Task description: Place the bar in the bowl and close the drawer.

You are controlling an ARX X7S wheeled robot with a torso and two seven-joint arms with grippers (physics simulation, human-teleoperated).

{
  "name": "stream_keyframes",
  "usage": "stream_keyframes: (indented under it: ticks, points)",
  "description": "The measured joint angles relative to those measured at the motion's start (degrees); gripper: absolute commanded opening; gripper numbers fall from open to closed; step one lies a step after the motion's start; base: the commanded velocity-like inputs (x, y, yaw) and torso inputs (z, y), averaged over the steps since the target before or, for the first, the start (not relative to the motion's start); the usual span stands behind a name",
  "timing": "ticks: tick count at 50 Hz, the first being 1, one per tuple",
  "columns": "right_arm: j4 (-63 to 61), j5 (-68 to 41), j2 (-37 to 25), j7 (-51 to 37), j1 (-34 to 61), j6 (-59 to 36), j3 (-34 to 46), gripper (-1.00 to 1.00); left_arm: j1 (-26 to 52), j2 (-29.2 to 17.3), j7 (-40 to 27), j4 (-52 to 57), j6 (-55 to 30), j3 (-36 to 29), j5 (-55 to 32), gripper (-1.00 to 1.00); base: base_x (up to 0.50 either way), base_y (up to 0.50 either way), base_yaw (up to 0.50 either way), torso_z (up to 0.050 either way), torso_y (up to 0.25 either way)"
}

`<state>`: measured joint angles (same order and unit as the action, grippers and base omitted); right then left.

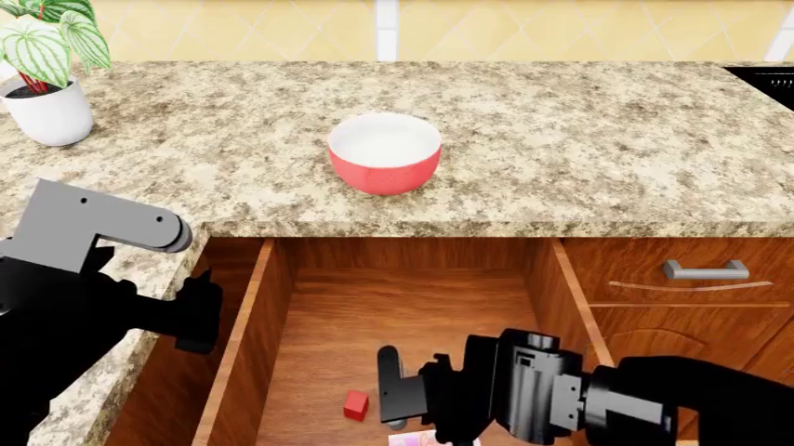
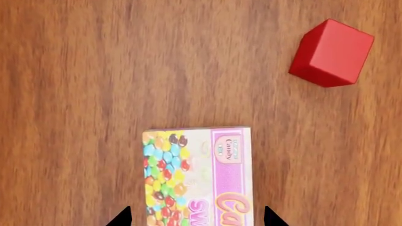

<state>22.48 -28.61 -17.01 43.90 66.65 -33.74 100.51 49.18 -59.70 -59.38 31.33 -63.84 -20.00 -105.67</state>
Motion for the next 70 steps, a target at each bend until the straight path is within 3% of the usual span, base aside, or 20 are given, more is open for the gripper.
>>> stream_keyframes:
  ticks: [47, 48, 70]
  points:
    - [5.9, 2.1, 2.3, 0.4, -1.9, 2.6, 0.7, 1.0, -0.4, 0.0, 1.3, -0.6, 0.8, -0.9, 1.6, 1.0, 0.0, 0.0, 0.0, 0.0, 0.0]
    - [6.0, 2.2, 2.3, 0.4, -1.9, 2.6, 0.7, -1.0, -0.4, 0.0, 1.3, -0.7, 0.8, -0.9, 1.6, 1.0, 0.0, 0.0, 0.0, 0.0, 0.0]
    - [5.5, 1.7, 2.3, -0.2, -1.8, 1.4, 0.6, -1.0, -0.6, -0.3, 1.5, -0.7, 1.3, -1.1, 1.8, 1.0, 0.0, 0.0, 0.0, 0.0, 0.0]
